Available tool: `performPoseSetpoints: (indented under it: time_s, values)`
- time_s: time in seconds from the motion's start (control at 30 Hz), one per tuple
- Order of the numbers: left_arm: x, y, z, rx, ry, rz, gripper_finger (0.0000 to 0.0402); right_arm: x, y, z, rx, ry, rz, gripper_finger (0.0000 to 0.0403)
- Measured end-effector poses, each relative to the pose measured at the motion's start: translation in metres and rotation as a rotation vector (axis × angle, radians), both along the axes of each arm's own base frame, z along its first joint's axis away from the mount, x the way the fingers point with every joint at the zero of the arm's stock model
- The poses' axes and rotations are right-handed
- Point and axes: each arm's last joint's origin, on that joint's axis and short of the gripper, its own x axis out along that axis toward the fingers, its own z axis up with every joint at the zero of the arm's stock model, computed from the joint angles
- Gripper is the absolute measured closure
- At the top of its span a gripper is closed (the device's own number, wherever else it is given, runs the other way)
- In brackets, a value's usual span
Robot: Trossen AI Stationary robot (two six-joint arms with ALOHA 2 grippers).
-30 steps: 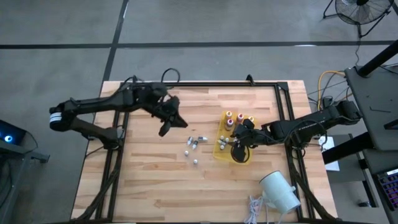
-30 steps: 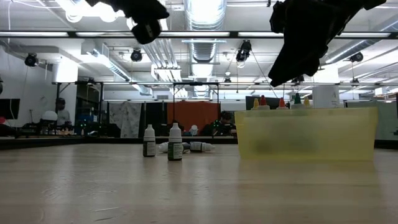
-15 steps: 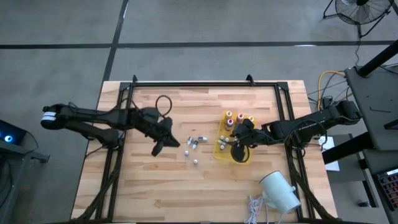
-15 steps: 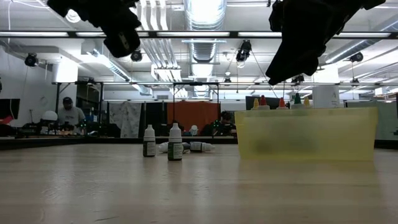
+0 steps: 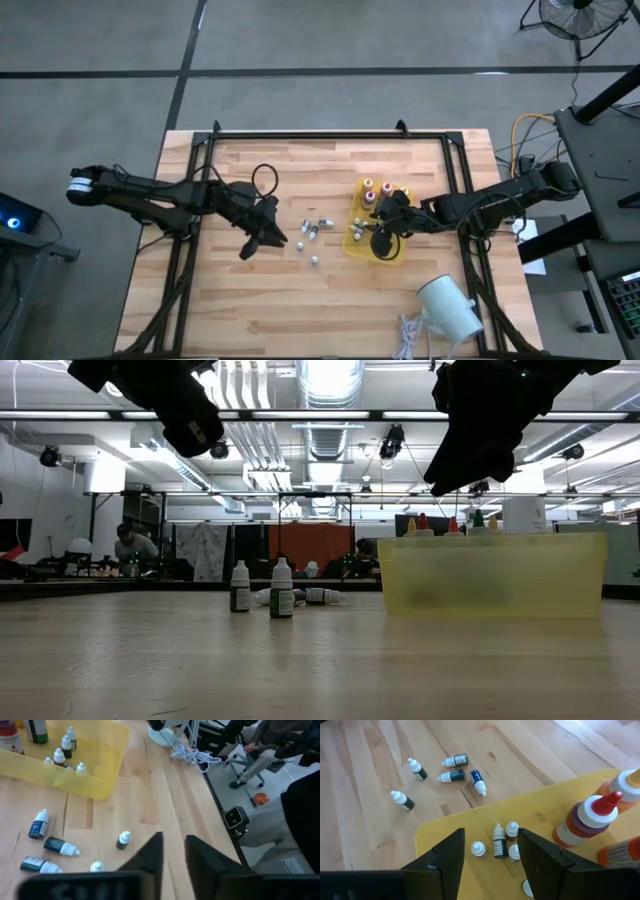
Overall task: Pick & Place food coloring
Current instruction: Put the small black food coloring bottle into the yellow bin
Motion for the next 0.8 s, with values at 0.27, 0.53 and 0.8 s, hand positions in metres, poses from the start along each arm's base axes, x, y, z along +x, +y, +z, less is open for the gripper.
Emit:
performPoseSetpoints:
  time_s: [0.27,0.53,0.8]
  values:
    - [0.000,0.001,-0.001,0.030,0.011,0.046,0.0225,0.000,0.000,0.000,0.025,-0.008,-0.024,0.0232]
    - [0.006,0.001,-0.011,0.066,0.059,0.040,0.0175,0.000,0.000,0.000,0.027,-0.007,-0.023,0.0232]
    - [0.023,0.000,-0.039,0.099,0.175,0.018,0.0177,0.000,0.000,0.000,0.027,-0.006,-0.023,0.0232]
